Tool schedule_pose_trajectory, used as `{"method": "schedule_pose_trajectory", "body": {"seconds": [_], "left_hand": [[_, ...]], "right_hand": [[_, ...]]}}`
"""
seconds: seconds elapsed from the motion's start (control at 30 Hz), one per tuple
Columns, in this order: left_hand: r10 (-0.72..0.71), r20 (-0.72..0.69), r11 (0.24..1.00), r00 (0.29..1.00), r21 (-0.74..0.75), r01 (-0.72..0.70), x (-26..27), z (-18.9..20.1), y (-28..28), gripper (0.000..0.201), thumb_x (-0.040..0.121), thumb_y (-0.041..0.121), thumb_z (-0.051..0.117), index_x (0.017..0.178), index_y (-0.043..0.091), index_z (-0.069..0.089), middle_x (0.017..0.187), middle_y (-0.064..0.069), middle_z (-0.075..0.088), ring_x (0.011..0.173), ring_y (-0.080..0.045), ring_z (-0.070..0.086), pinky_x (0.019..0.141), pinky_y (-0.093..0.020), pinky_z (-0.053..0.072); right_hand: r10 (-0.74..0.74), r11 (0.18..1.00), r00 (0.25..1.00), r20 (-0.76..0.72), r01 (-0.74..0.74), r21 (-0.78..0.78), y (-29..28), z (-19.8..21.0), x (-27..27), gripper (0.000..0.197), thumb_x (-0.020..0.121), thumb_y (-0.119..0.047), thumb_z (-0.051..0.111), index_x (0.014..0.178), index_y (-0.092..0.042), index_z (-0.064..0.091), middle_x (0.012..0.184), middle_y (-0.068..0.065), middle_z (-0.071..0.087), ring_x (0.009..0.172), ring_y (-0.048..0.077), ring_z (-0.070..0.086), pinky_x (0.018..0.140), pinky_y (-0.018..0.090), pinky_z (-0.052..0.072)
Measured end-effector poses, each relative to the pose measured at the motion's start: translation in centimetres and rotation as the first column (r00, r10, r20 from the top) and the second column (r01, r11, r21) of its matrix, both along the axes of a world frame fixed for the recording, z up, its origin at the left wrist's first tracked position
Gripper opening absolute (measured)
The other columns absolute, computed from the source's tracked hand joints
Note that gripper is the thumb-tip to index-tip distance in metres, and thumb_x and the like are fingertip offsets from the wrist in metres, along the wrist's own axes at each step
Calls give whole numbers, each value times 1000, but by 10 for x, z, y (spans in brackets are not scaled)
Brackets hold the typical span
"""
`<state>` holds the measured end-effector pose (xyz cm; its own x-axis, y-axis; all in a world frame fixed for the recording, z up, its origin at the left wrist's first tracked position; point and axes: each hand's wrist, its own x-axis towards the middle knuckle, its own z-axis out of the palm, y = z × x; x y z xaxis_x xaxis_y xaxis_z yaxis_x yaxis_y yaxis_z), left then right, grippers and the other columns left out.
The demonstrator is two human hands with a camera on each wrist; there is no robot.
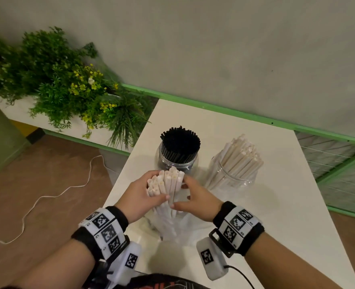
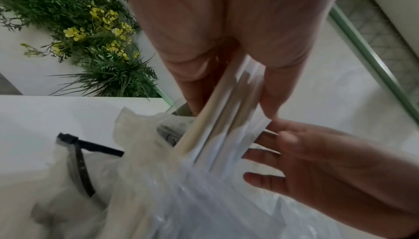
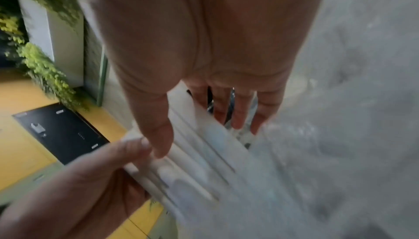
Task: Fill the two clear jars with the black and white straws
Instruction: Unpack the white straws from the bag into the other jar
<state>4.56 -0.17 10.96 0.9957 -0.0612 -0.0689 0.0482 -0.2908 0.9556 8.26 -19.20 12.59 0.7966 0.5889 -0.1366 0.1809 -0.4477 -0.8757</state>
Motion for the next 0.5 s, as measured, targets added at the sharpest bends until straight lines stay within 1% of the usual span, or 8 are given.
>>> {"method": "schedule_pose_trajectory", "body": {"seconds": [0.07, 0.13, 0.2, 0.23, 0.27, 0.33, 0.43, 0.5], "left_hand": [[24, 18, 1000, 1000, 5, -24, -4, 0, -2, 47, 75, 9, 78, 113, 30, 59, 98, 7, 70, 90, 0, 64, 75, -9, 46], [33, 39, 999, 999, 9, -33, -7, -1, -3, 43, 75, 11, 78, 105, 37, 60, 95, 9, 71, 88, -1, 65, 76, -12, 47], [46, 60, 999, 997, 15, -46, -8, -1, -5, 42, 75, 10, 78, 101, 37, 61, 93, 13, 70, 84, 1, 64, 74, -11, 46], [55, 72, 998, 996, 14, -56, -9, 0, -5, 41, 75, 9, 77, 100, 37, 60, 92, 15, 69, 81, 2, 63, 72, -10, 45], [64, 86, 998, 994, 5, -65, -8, 2, -7, 38, 75, 8, 77, 97, 35, 61, 89, 15, 69, 78, 2, 62, 70, -10, 45], [80, 116, 997, 990, -18, -78, -7, 5, -9, 32, 75, 9, 78, 93, 31, 62, 81, 12, 69, 71, 3, 60, 66, -10, 44], [97, 139, 995, 985, -42, -92, -3, 7, -11, 26, 75, 11, 79, 90, 27, 63, 74, 7, 67, 66, 0, 58, 62, -11, 44], [90, 128, 995, 988, -46, -85, -1, 5, -12, 26, 73, 11, 80, 88, 25, 64, 74, 7, 67, 66, -1, 58, 62, -12, 44]], "right_hand": [[-45, 998, 997, 69, 41, 49, 7, -7, -3, 56, 74, -2, 76, 111, -36, 52, 108, -19, 60, 96, -18, 53, 81, 1, 38], [-92, 991, 991, 93, 82, 107, 12, -13, -5, 50, 73, 1, 75, 102, -37, 60, 101, -10, 67, 95, -6, 61, 84, 13, 47], [-130, 983, 988, 78, 118, 144, 15, -21, -6, 38, 73, -2, 73, 102, -26, 66, 100, 1, 70, 96, 11, 66, 86, 32, 54], [-151, 978, 987, 59, 141, 157, 17, -23, -6, 35, 72, -5, 71, 104, -18, 66, 102, 4, 70, 96, 17, 66, 87, 39, 54], [-177, 971, 984, 32, 169, 169, 17, -25, -7, 37, 71, -7, 70, 107, -12, 65, 103, 6, 70, 97, 20, 66, 88, 42, 53], [-214, 959, 977, -17, 214, 186, 19, -26, -6, 41, 73, -6, 70, 113, -9, 62, 107, 6, 70, 100, 19, 66, 91, 40, 52], [-269, 945, 961, -62, 276, 174, 17, -25, -3, 42, 77, -7, 73, 116, -13, 59, 108, 4, 70, 102, 16, 66, 93, 39, 52], [-290, 939, 955, -58, 296, 173, 16, -24, -2, 41, 76, -6, 74, 113, -17, 58, 105, 1, 69, 99, 14, 66, 90, 36, 53]]}}
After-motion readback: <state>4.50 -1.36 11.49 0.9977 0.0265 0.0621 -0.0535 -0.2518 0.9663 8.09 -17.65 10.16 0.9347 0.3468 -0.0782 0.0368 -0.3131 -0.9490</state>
